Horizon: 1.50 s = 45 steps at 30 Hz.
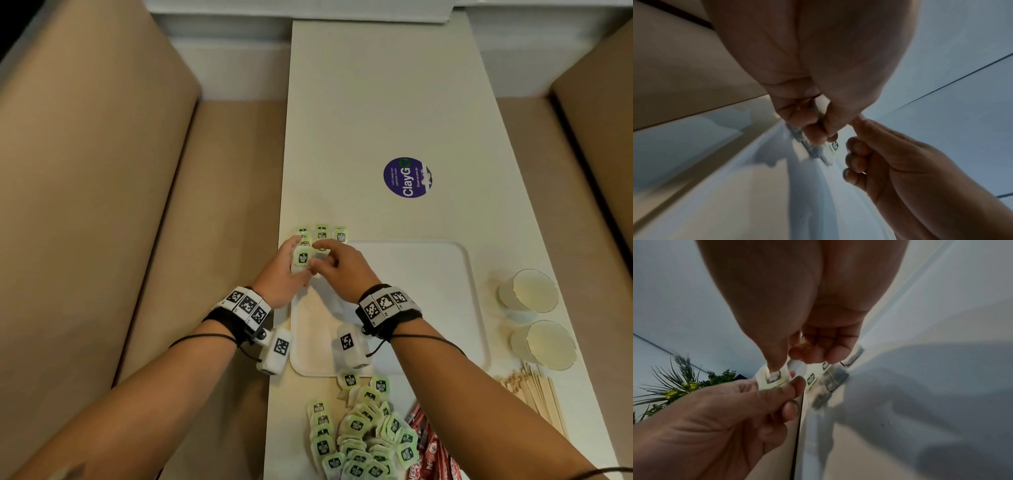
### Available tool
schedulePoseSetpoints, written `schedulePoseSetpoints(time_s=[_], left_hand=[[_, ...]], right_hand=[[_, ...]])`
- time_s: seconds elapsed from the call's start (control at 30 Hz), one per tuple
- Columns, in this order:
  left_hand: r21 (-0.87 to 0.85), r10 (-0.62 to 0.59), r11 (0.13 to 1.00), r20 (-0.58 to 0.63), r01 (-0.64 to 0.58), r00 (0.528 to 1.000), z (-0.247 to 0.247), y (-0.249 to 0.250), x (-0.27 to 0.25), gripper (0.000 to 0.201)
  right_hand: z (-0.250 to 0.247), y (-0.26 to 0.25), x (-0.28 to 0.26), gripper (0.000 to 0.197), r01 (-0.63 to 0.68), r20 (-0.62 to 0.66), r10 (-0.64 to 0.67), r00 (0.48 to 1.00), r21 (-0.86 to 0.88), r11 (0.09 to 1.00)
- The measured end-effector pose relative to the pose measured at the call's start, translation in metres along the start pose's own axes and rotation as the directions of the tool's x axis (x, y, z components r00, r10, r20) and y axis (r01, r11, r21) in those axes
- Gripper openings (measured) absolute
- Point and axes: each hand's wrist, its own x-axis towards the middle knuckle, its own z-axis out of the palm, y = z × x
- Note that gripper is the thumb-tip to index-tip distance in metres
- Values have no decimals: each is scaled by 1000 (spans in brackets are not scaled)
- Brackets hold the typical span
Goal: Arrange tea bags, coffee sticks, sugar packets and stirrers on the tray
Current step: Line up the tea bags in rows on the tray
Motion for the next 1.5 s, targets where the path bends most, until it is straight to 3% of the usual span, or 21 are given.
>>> schedulePoseSetpoints(time_s=[0.07, 0.1, 0.27, 0.47, 0.6, 0.77, 0.87, 1.03, 1.17, 1.5], left_hand=[[12, 9, 1000, 47, -10, 999, 2, 0, -3, 70], [14, 7, 1000, 57, -8, 998, 3, 1, -5, 66], [49, 43, 998, -53, -40, 998, 4, 5, -9, 18], [70, 103, 993, -62, -99, 993, 9, 0, -4, 18], [73, 91, 993, -38, -88, 995, 16, 0, 4, 7], [104, 51, 994, -103, -40, 993, 21, 1, 18, 13], [232, 75, 972, -132, -43, 988, 18, 4, 26, 28], [540, 113, 836, 11, -101, 994, 15, 15, 35, 59], [653, 122, 748, 36, -116, 992, 17, 21, 42, 58], [620, 144, 778, -23, -99, 989, 16, 18, 50, 50]], right_hand=[[-1, -1, -1, 8, 21, 22, -21, 1000, -23, 1000], [-2, -1, -2, 10, 33, 28, -32, 999, -39, 999], [-8, 4, -8, 15, 59, 9, -58, 998, -151, 987], [-9, 15, -17, 15, -7, -18, 5, 1000, -87, 996], [-12, 24, -19, 24, -53, 13, 55, 998, -139, 989], [-26, 30, -10, 24, -117, -72, 107, 992, -158, 980], [-35, 34, -2, 29, -178, -115, 161, 980, -167, 970], [-36, 34, 8, 33, -256, -91, 242, 966, -235, 938], [-33, 32, 15, 26, -294, -115, 275, 955, -224, 929], [-29, 33, 27, 16, -324, -199, 282, 939, -226, 919]])
